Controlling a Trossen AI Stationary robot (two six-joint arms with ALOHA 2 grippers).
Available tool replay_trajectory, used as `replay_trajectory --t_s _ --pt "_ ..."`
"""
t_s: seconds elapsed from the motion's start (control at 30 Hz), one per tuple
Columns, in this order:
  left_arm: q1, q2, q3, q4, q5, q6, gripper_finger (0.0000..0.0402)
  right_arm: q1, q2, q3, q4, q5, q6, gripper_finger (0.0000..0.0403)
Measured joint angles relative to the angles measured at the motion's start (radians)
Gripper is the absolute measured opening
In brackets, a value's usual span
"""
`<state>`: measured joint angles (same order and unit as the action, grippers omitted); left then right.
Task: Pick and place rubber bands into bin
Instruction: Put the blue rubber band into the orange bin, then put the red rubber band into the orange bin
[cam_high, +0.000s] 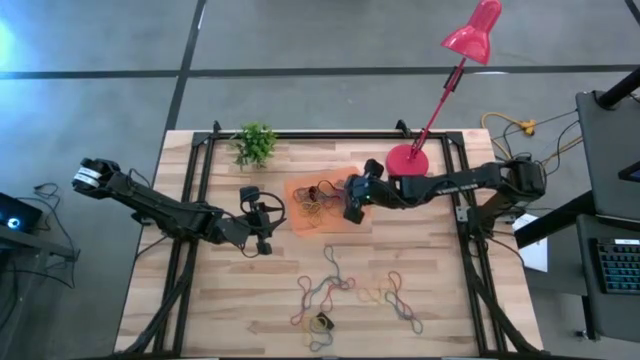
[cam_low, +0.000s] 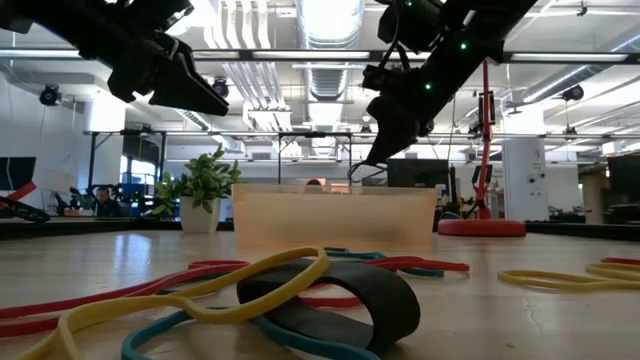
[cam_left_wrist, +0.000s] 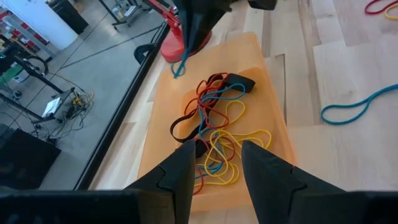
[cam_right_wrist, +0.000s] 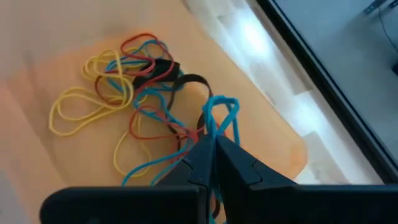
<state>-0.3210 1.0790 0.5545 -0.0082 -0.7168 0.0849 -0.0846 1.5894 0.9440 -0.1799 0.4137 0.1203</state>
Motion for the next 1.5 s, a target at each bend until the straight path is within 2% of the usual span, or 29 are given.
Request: replay_trajectory --t_s 0.13,0.43,0.6,0.7,0.8,1.0,1.17,1.3,1.5 --pt "0.0 0.0 0.0 0.0 0.0 0.0 0.0117 -0.002 -0.001 -0.002 0.0 -0.006 -0.032 0.0023" --pt "0.0 0.0 -0.002 0.0 0.0 0.001 0.0117 -0.003 0.001 -0.002 -0.001 -0.054 -0.043 0.011" --pt "0.0 0.0 -0.002 0.0 0.0 0.001 0.0117 0.04 -0.003 -0.002 -0.057 -0.211 -0.046 0.0138" --pt "0.0 0.0 -0.002 0.0 0.0 0.004 0.0117 0.088 -0.008 -0.002 -0.137 -0.26 -0.026 0.0141" --pt "0.0 0.0 -0.003 0.0 0.0 0.01 0.0117 0.146 -0.008 -0.002 -0.199 -0.26 -0.011 0.0136" --pt "0.001 0.0 -0.004 0.0 0.0 0.01 0.0117 0.27 -0.01 -0.002 -0.201 -0.262 0.005 0.0122" --pt "0.001 0.0 -0.004 0.0 0.0 0.01 0.0117 0.367 0.005 -0.01 -0.117 -0.266 0.042 0.0113" --pt "0.001 0.0 -0.004 0.005 0.0 0.009 0.0117 0.434 0.068 -0.021 0.005 -0.266 0.013 0.0107" --pt "0.001 0.0 -0.005 0.011 0.0 0.006 0.0117 0.473 0.168 -0.021 0.087 -0.268 -0.007 0.0098"
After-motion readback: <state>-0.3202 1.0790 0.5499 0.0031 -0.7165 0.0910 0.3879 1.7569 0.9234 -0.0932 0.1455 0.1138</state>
